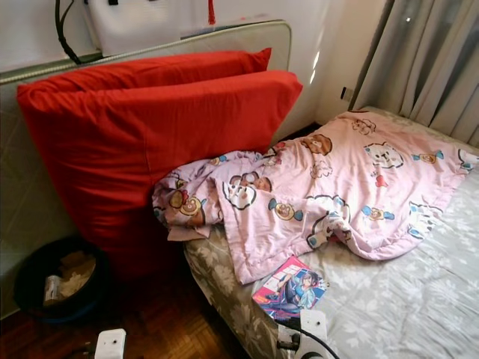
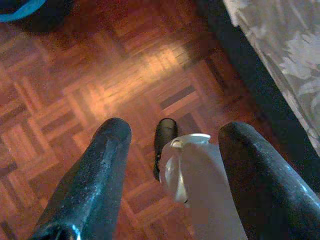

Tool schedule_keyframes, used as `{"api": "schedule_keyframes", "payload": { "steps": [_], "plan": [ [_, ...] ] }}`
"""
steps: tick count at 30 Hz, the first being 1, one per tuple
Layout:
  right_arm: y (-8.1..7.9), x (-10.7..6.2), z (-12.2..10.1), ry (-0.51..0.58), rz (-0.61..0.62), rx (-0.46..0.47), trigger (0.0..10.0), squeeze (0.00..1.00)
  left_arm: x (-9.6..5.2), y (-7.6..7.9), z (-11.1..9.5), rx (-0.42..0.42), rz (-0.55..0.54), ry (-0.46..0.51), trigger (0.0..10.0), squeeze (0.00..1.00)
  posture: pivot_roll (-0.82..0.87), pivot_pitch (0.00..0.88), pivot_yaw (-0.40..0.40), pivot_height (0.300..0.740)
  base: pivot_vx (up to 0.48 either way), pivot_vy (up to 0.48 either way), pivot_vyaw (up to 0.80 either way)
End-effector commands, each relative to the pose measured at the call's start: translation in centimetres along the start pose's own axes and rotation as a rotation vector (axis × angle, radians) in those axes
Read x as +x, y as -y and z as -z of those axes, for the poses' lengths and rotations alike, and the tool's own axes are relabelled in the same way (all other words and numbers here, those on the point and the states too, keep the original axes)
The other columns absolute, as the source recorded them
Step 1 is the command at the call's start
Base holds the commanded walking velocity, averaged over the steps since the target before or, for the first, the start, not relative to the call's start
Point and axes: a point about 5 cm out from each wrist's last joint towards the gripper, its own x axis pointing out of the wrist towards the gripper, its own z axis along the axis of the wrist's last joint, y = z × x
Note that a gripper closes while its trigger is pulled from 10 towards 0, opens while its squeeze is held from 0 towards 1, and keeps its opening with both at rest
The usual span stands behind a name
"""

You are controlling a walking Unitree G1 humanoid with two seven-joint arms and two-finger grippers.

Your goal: Clean up the room

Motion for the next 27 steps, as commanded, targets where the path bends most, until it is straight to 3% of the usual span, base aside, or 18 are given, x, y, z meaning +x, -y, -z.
{"api": "schedule_keyframes", "payload": {
  "steps": [1, 11, 27],
  "plan": [
    [-0.09, 0.0, 0.11, -0.006, 0.004, 0.018, 10.0, 0.0, -0.08, -0.59, 0.36, -0.003, -0.017, -0.023, 10.0, 0.0, 0.1, 0.03, -0.016, 0.74, 0.0, 0.0, 0.0],
    [0.04, -0.13, 0.67, -0.023, 0.001, -0.029, 10.0, 0.0, -0.13, -0.83, 0.47, 0.005, -0.017, -0.024, 10.0, 0.0, 0.1, 0.046, -0.012, 0.74, 0.0, 0.261, 0.0],
    [0.18, -0.12, 0.54, -0.016, 0.01, -0.018, 10.0, 0.0, -0.12, -0.91, 0.43, 0.008, -0.016, -0.025, 10.0, 0.0, 0.1, 0.05, -0.015, 0.74, 0.0, 0.315, 0.0]
  ]
}}
